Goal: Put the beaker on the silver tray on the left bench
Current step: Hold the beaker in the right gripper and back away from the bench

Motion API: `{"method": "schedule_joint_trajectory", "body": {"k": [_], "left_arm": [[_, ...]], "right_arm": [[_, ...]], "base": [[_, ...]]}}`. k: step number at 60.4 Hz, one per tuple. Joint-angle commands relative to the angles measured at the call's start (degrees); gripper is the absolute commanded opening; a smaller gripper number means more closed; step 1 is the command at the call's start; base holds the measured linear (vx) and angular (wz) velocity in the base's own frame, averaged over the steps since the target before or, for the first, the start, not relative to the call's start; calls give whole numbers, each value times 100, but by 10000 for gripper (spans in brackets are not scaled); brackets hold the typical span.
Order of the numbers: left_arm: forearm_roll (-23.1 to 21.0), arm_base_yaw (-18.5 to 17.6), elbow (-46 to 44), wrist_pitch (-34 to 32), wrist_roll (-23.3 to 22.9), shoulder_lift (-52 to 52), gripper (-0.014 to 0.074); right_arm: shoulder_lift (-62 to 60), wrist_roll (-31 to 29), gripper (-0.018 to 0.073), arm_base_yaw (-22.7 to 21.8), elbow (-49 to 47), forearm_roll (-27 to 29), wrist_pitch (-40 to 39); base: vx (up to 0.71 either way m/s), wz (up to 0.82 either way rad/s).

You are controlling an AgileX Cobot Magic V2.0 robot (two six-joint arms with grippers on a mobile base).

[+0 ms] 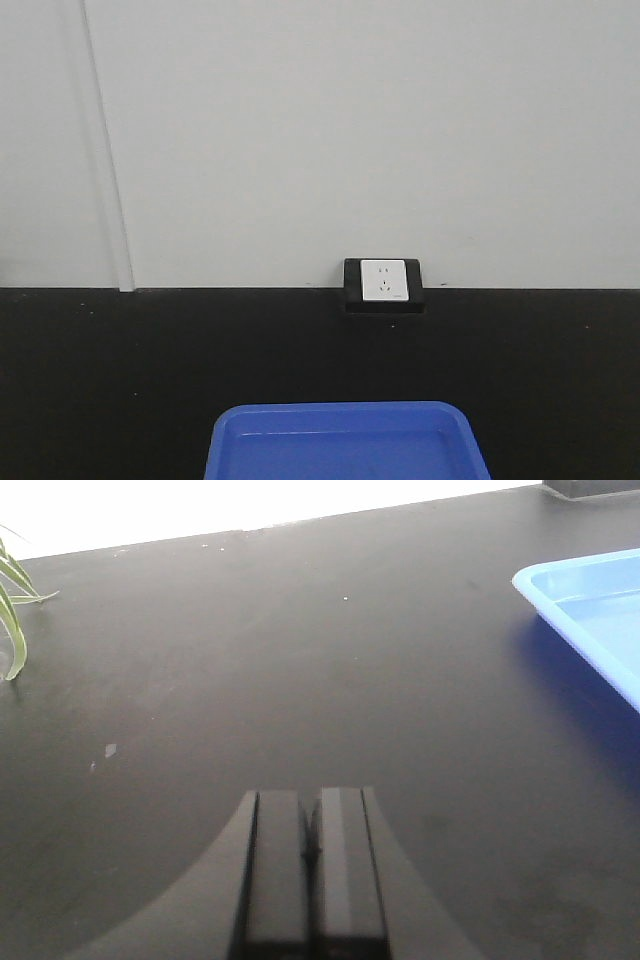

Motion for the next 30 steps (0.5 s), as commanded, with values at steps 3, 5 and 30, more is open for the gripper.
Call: {"method": "schedule_joint_trajectory", "body": {"k": [3,5,30], "left_arm": [[-15,-41,114,-432,-10,-42,1],[-15,-41,114,-432,-10,-42,1],[-15,-41,114,-432,-10,-42,1]], "right_arm": [[9,-30,-11,-21,-181,-48,-467],[9,-30,-11,-21,-181,-48,-467],[9,-30,-11,-21,-181,-48,-467]], "base": [[-3,1],[-4,0],[-13,-3]]}}
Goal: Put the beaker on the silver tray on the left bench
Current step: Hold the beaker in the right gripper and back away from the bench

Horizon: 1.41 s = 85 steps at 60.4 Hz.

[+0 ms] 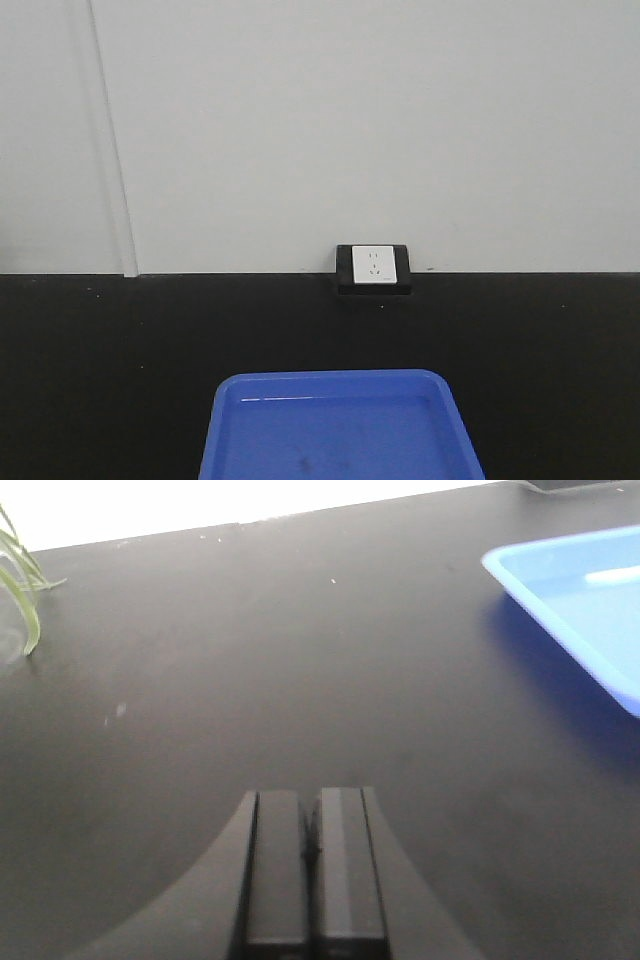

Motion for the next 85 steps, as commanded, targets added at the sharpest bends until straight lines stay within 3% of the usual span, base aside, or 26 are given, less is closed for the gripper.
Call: {"method": "schedule_joint_trajectory", "body": {"k": [1,50,85], "left_arm": [[-15,-41,114,-432,-10,-42,1],[-15,-41,114,-432,-10,-42,1],[-15,-41,114,-432,-10,-42,1]], "right_arm": [[9,-30,-11,-21,-181,-48,-474],[9,-30,-11,-21,-181,-48,-474],[9,-30,-11,-21,-181,-48,-474]], "base": [[-19,-3],[-25,-6],[-36,31]]}}
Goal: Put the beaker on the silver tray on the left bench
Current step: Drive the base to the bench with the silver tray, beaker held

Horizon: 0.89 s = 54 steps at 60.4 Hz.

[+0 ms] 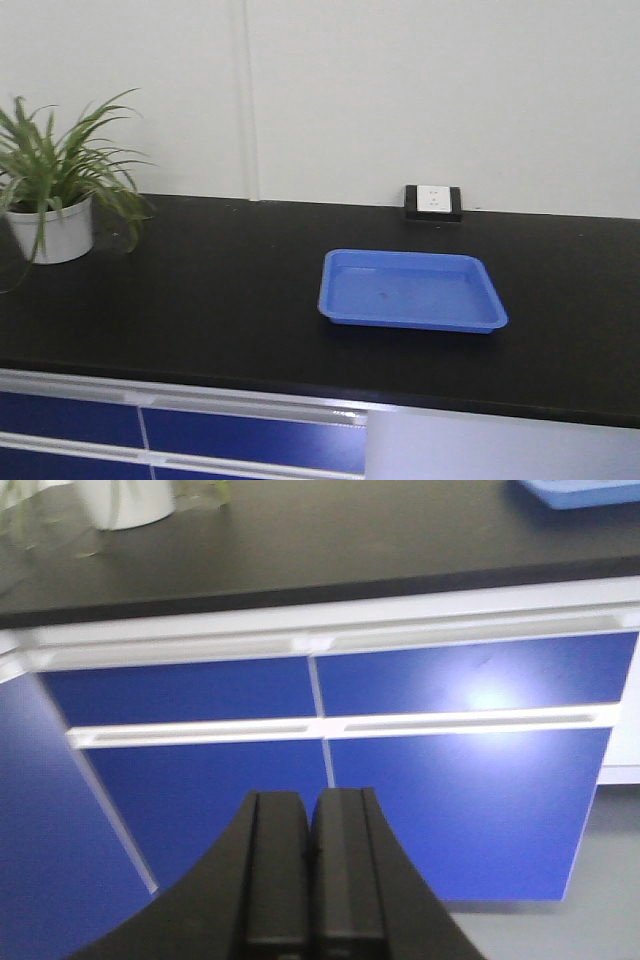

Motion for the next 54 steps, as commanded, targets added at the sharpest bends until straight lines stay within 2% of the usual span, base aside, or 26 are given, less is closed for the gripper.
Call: {"method": "schedule_joint_trajectory", "body": {"k": [1,54], "left_arm": [[-15,-41,114,-432,-10,-42,1],[-15,-41,114,-432,-10,-42,1]], "right_arm": [[9,-30,-11,-21,-187,-48,-474],[9,-30,-11,-21,-187,-48,-454]], "base": [[-37,50],[-34,53]]}}
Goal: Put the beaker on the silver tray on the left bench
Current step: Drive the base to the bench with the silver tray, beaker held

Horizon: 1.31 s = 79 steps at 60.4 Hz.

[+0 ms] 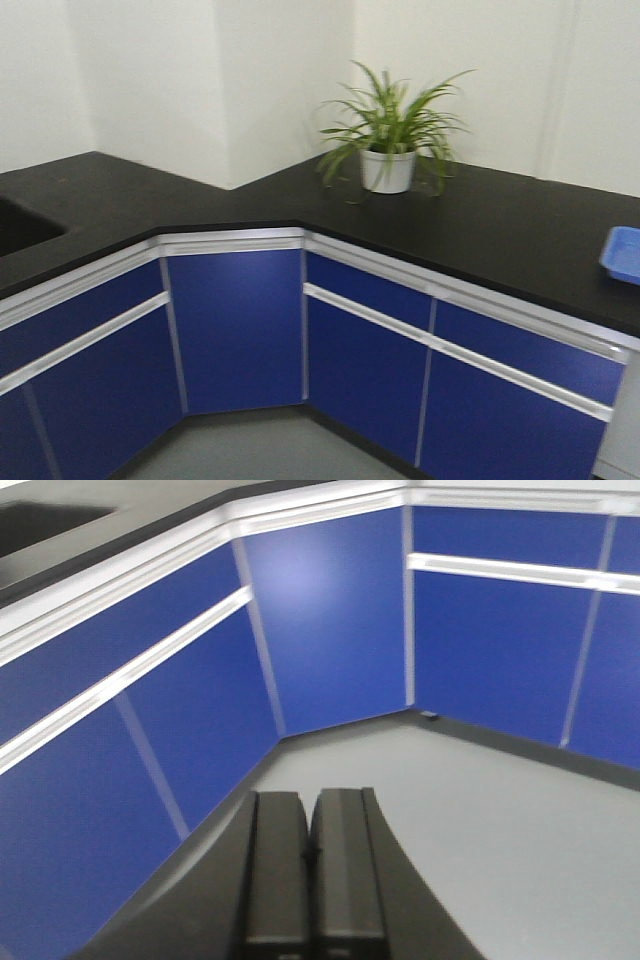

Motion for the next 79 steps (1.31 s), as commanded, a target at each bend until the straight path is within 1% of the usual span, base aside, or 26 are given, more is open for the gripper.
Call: {"method": "schedule_joint_trajectory", "body": {"k": [1,42,79], "left_arm": [[-15,-41,114,-432,-10,-42,1],[-15,-41,114,-432,-10,-42,1],[-15,-41,114,-432,-10,-42,1]], "right_arm": [[9,-30,-11,-21,-187,-48,-454],[9,-30,-11,-21,-187,-48,-454],[9,-30,-11,-21,-187,-48,-460]], "base": [[-31,51],[-26,58],[-9,48]]}}
